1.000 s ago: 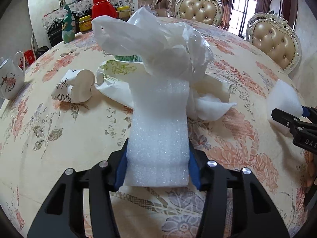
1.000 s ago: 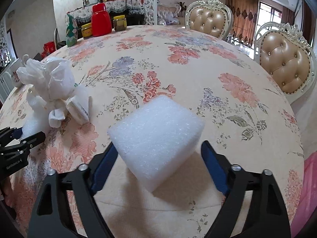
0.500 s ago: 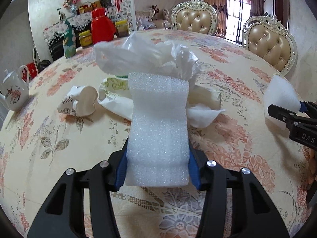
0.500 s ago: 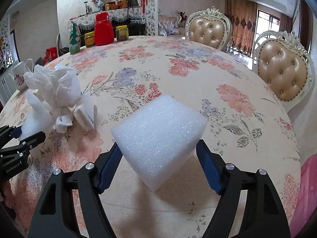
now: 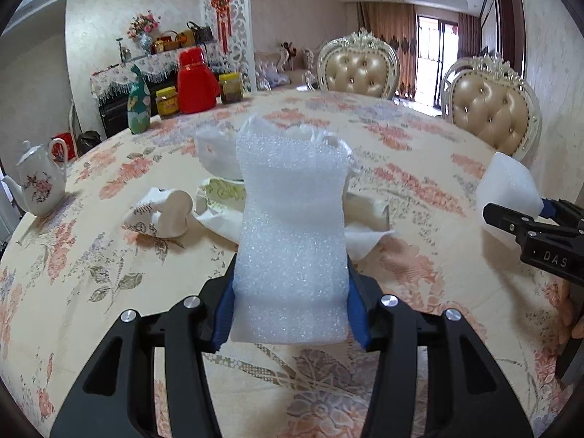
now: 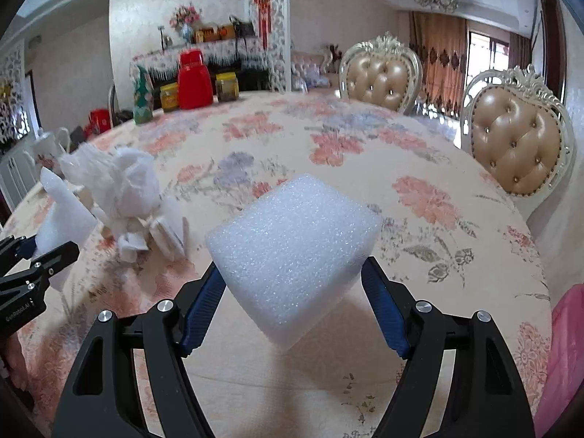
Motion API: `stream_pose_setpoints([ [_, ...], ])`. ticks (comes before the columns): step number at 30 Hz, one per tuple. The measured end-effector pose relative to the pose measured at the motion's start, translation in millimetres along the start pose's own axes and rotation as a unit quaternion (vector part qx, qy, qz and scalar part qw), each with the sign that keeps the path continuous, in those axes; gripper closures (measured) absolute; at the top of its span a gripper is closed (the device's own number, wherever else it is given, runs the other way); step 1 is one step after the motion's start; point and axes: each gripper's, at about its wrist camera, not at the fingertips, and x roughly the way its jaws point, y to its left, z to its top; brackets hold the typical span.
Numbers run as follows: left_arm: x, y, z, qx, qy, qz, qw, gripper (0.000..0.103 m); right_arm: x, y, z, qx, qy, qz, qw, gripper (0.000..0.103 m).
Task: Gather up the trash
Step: 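Carry the foam strip with the left gripper while the right carries the foam cube to the bin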
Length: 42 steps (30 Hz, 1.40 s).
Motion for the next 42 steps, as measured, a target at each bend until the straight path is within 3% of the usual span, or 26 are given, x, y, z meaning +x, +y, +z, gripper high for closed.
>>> stream_pose_setpoints([
  [6, -39.1, -20.8, -9.0, 0.008, -0.041, 0.02, 0.9989, 0.053, -32.0, 2.3, -11.2, -0.009, -0.011, 0.026, 1.0, 0.03],
  [13, -69.0, -45.3, -19.8, 0.005, -0.055, 0.017, 0.9983, 0.053, -75.0, -1.3, -26.0, -0.026, -0.035, 0.044, 0.998, 0.03],
  [22, -101.5, -86.0, -29.8, 0.022, -0.085, 0.007, 0.9961, 0.053, -117.5, -23.4, -45.3, -0.001, -0.063, 0.054, 0.997, 0.03],
  [42, -111.3, -144.2, -33.4, 0.052, -0.097, -0.046, 0.9929, 0.053, -162.9, -70.2, -71.6, 0.023, -0.095, 0.021, 0.995, 0.03],
])
